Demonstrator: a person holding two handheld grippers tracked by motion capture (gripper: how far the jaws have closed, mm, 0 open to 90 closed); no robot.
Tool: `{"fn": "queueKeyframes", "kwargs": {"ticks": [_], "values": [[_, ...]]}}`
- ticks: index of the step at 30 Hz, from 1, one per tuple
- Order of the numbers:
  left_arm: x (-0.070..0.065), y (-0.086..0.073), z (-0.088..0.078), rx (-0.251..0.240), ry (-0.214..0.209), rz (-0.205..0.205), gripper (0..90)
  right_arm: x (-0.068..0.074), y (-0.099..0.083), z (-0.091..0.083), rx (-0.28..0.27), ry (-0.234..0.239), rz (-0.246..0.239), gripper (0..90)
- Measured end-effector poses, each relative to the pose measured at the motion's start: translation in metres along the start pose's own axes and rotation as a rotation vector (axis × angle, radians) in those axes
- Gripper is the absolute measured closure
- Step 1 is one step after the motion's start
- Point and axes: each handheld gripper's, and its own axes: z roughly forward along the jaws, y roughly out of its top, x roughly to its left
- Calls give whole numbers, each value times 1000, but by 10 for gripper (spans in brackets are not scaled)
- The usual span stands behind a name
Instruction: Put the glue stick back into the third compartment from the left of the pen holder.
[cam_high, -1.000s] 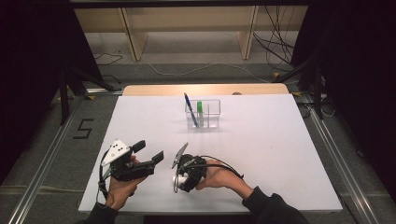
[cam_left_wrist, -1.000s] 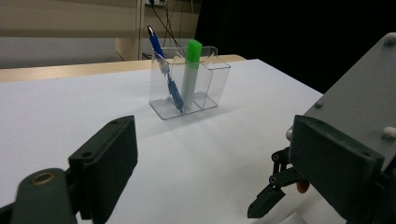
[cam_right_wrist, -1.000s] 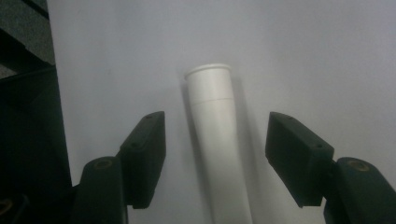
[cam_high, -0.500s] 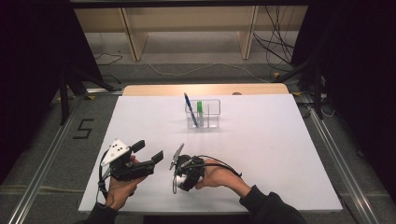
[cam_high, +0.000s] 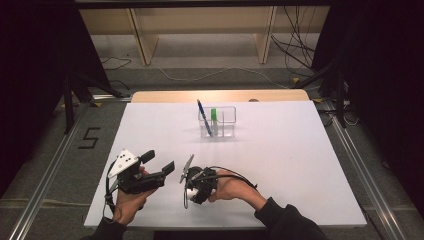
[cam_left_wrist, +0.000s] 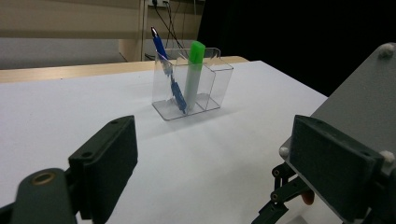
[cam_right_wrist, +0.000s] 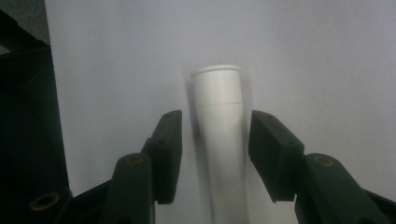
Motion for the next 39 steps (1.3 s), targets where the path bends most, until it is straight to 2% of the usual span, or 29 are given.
{"fn": "queueKeyframes", "kwargs": {"ticks": [4,9,11,18,22,28,39], "values": [[0,0,0,1,2,1,150,-1,1,1,2,-3,-8,573],[0,0,0,-1,5,1,150,-1,3,2,30,7,-22,584],[1,0,-1,3,7,2,150,0,3,2,36,11,-9,588],[1,0,0,2,12,3,150,-1,4,5,52,8,-30,608],[1,0,-1,2,12,3,150,0,5,5,68,9,-25,626],[1,0,0,1,12,3,150,0,8,6,78,-17,-57,663],[1,0,-1,0,14,2,150,2,11,5,96,-34,-88,681]]}}
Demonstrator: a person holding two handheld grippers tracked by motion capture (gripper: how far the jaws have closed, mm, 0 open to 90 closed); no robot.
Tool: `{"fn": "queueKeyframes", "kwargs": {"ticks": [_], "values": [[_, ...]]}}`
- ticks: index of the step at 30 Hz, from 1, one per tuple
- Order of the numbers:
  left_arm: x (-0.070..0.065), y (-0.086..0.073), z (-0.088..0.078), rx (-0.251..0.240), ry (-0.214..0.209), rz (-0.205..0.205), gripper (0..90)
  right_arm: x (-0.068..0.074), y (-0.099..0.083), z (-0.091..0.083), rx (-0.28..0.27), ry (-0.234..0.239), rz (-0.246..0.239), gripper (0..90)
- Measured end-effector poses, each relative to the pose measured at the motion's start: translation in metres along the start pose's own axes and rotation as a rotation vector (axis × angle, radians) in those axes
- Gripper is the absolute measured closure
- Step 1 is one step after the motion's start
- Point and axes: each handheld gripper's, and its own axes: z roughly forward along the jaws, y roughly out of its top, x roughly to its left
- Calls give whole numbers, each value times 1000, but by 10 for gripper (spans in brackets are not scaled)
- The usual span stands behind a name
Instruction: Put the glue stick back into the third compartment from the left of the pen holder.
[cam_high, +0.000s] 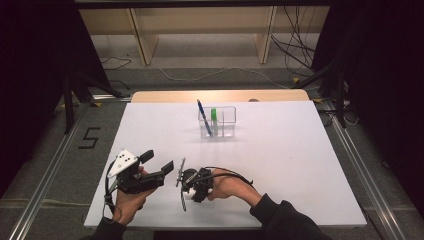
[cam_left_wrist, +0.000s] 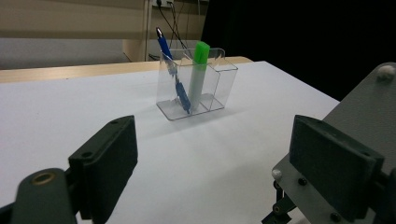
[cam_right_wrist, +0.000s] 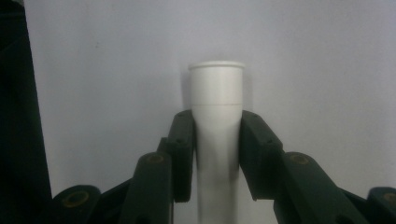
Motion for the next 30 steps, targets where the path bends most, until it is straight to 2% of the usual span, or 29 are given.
{"fn": "queueKeyframes", "kwargs": {"ticks": [4,7,10,11,13,16,21,30], "values": [[0,0,0,0,2,-1,150,-4,-3,-6,-49,-14,2,683],[0,0,0,-4,5,-4,150,-9,-7,-16,-97,-38,28,683],[0,0,0,-6,5,-5,150,-17,-14,-26,-162,-57,83,683],[0,0,0,-7,5,-7,150,-21,-17,-28,-195,-67,84,683],[0,0,0,-6,4,-9,150,-27,-24,-36,-243,-83,117,683],[0,0,0,1,-3,-10,150,-35,-34,-45,-313,-120,183,683],[-1,-2,2,4,-13,-13,150,-44,-51,-57,-427,-172,235,683],[-1,-3,3,16,-22,-9,150,-63,-72,-71,-529,-220,332,684]]}}
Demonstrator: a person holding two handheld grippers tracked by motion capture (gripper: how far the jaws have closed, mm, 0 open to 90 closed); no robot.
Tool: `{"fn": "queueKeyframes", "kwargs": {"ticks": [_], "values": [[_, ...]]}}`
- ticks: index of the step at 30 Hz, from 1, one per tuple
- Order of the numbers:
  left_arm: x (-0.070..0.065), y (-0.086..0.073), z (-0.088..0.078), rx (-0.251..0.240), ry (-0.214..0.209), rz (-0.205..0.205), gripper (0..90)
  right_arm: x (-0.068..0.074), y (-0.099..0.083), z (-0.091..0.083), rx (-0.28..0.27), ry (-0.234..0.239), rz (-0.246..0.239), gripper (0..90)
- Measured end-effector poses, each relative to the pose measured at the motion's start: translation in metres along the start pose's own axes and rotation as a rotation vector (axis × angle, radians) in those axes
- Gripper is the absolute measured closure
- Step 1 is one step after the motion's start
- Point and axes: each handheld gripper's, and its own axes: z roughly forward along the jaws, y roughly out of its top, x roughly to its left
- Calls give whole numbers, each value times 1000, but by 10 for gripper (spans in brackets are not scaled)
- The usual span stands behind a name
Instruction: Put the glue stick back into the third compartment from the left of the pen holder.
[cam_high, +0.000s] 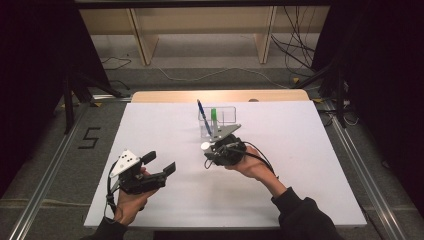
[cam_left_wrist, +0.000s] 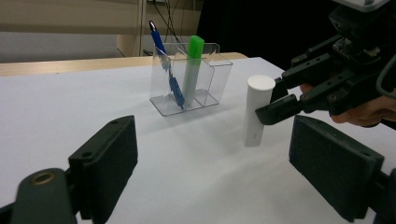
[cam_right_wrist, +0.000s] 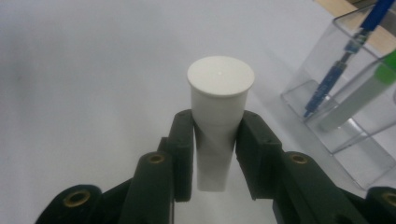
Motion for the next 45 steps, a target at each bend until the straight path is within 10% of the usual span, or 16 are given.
{"fn": "queueKeyframes", "kwargs": {"ticks": [45], "values": [[-1,-1,2,6,-5,2,150,-81,-11,-31,-179,-159,288,684]]}}
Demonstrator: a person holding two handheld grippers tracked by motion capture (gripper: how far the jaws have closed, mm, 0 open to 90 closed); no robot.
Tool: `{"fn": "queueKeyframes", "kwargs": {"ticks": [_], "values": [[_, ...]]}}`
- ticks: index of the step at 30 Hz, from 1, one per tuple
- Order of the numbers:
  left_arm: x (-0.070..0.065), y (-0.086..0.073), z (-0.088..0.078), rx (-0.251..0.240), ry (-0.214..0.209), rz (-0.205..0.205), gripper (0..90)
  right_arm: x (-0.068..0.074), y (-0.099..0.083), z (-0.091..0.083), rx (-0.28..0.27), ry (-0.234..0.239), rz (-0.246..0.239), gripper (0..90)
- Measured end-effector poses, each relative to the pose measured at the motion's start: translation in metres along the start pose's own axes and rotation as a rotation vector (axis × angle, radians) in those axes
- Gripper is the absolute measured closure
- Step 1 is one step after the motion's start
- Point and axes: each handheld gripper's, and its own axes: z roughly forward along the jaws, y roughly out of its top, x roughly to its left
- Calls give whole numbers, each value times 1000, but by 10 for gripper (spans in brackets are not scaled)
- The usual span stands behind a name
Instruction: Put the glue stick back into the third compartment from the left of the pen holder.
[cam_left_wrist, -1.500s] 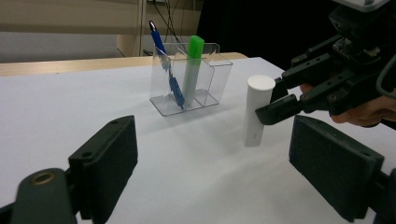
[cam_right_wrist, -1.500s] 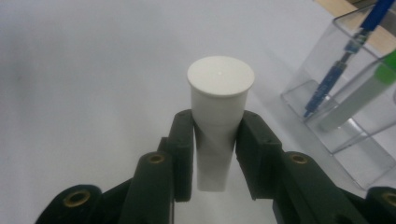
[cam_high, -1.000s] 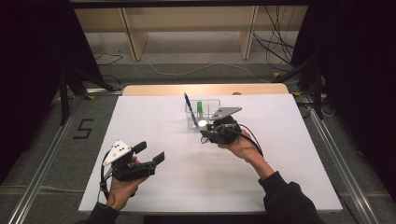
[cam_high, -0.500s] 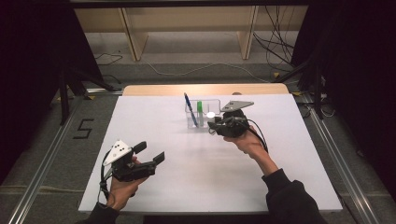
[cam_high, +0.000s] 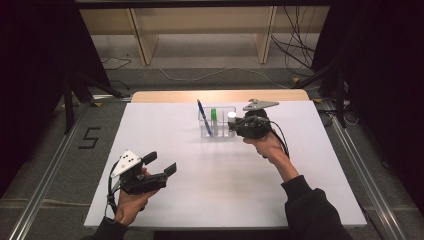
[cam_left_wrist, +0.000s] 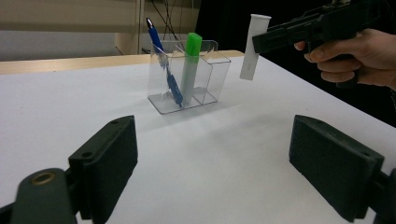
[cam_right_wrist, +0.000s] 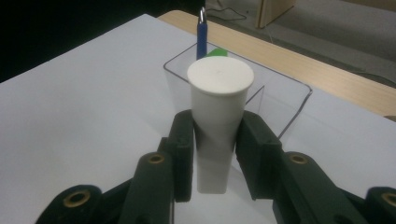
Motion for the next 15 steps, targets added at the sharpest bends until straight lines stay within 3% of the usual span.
{"fn": "queueKeyframes", "kwargs": {"ticks": [15], "values": [[0,0,0,-1,-2,4,150,-11,20,5,-32,-41,24,684]]}}
